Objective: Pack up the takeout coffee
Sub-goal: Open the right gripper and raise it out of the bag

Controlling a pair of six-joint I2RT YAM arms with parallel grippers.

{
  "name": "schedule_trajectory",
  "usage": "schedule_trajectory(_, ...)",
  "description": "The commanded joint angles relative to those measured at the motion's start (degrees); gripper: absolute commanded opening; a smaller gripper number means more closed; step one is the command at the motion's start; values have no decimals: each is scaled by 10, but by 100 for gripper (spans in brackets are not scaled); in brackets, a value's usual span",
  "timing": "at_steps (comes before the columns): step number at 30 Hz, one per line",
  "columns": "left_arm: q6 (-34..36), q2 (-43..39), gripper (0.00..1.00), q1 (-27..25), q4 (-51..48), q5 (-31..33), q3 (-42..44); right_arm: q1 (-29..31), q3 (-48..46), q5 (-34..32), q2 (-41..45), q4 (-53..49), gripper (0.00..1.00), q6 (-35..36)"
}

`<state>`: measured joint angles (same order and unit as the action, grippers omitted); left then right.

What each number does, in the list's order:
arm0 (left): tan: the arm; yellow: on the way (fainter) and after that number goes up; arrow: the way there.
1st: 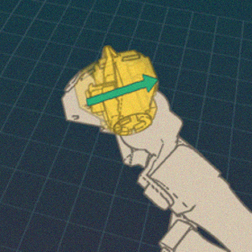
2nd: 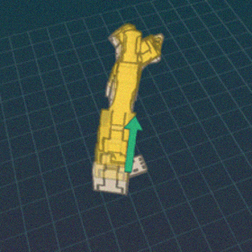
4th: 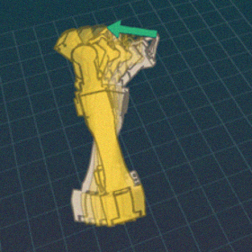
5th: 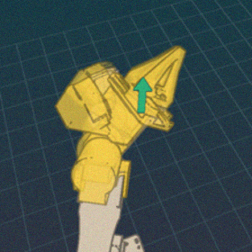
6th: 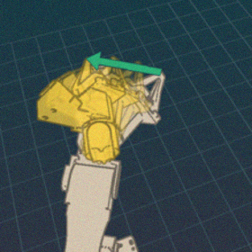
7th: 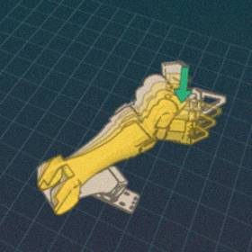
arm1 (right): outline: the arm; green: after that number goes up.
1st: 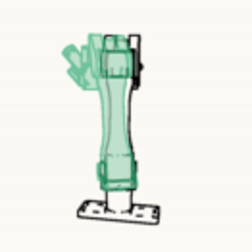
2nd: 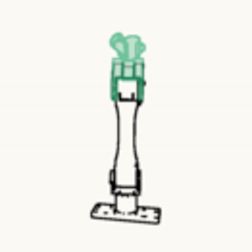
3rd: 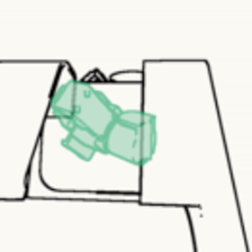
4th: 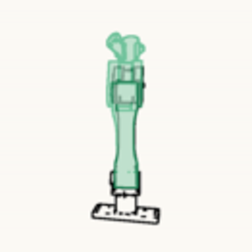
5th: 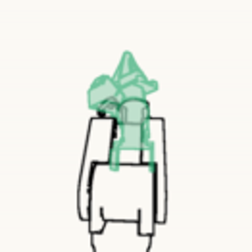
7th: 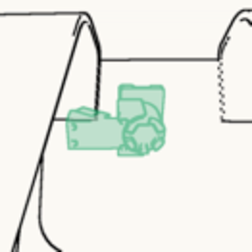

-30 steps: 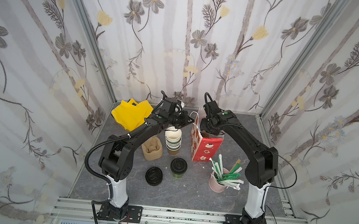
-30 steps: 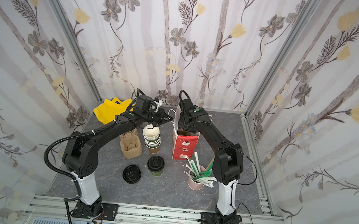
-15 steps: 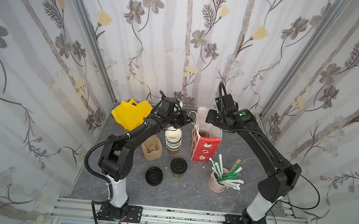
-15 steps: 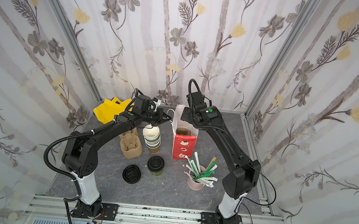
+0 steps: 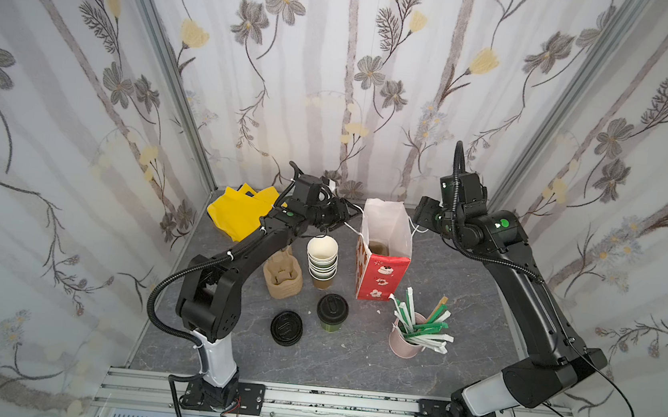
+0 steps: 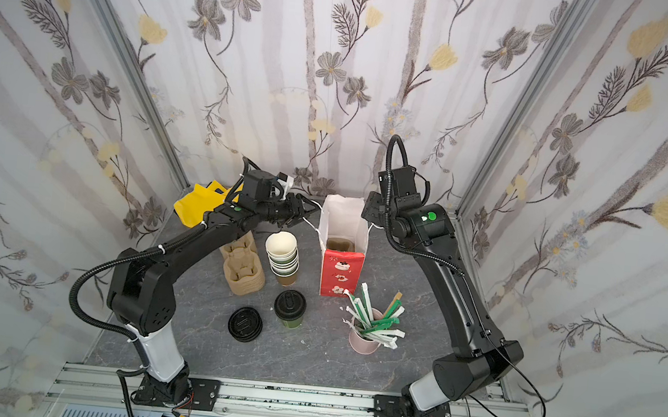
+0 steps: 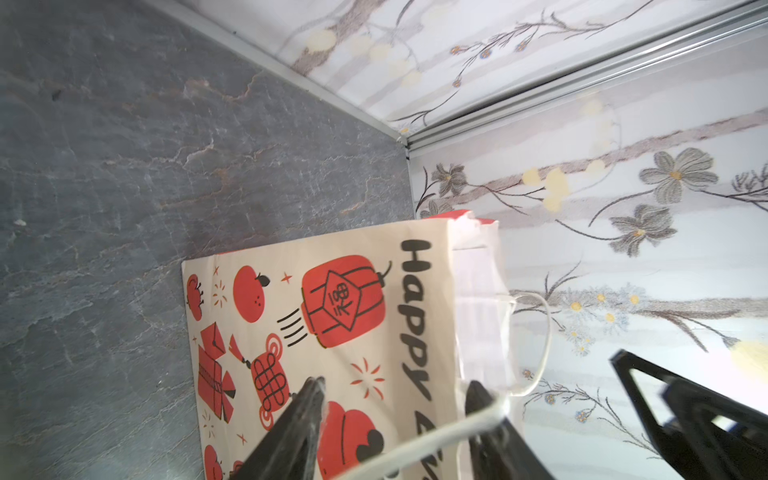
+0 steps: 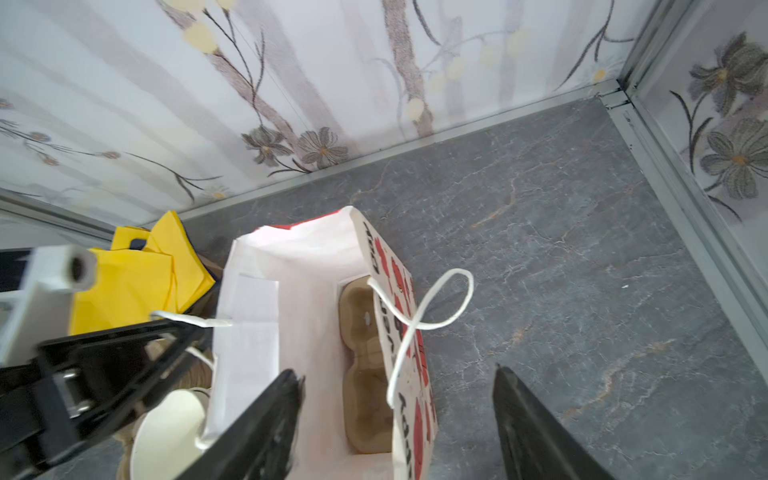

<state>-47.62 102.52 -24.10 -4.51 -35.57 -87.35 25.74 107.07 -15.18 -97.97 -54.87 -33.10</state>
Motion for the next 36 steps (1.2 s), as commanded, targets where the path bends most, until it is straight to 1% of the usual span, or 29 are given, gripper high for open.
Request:
schedule_trajectory(1, -18, -11, 57, 6, 8, 7, -9, -10, 10, 76, -32, -18, 79, 30)
schedule_trajectory(2, -24, -13, 57, 6, 5, 6, -13, -11, 20, 91, -46, -19, 79, 32)
schedule_trajectory(4, -28, -19, 58, 3, -7, 11, -22, -12, 39, 98, -71, -24, 78, 35)
schedule_trajectory(7, -16, -32, 63, -8, -45, 47, -25, -13, 53, 68, -102, -33, 73, 43)
schedule_trajectory(9, -5, -34, 64, -14, -77, 66, -28, -17, 58, 40, -119, -45, 68, 41)
schedule_trajectory(11, -1, -35, 65, -19, -94, 79, -35, -17, 58, 29, -128, -47, 64, 44)
schedule_trajectory(14, 9, -31, 65, -28, -118, 97, -52, -17, 57, 33, -137, -46, 59, 51)
schedule_trajectory(18, 13, -21, 62, -36, -137, 116, -64, -18, 57, 46, -155, -40, 46, 58)
schedule_trajectory(20, 12, -24, 62, -35, -148, 143, -62, -18, 54, 52, -160, -33, 39, 59)
schedule_trajectory(22, 11, -35, 63, -32, -164, 184, -57, -18, 54, 56, -164, -29, 32, 60)
schedule_trajectory(26, -6, -82, 66, -10, -205, 284, -28, -18, 51, 54, -167, -24, 24, 64)
schedule_trajectory(28, -17, -113, 69, 9, -214, 308, -7, -18, 47, 55, -165, -20, 20, 65)
schedule_trajectory(30, -16, -132, 70, 25, -215, 301, 0, -19, 43, 57, -163, -15, 13, 66)
schedule_trajectory(32, 11, -132, 69, 26, -218, 278, -17, -19, 40, 56, -162, -15, 10, 66)
schedule_trajectory(34, 30, -117, 69, 14, -222, 246, -46, -19, 35, 58, -159, -8, 7, 65)
schedule_trajectory(36, 49, -94, 69, -11, -234, 231, -80, -19, 33, 60, -156, -2, 4, 65)
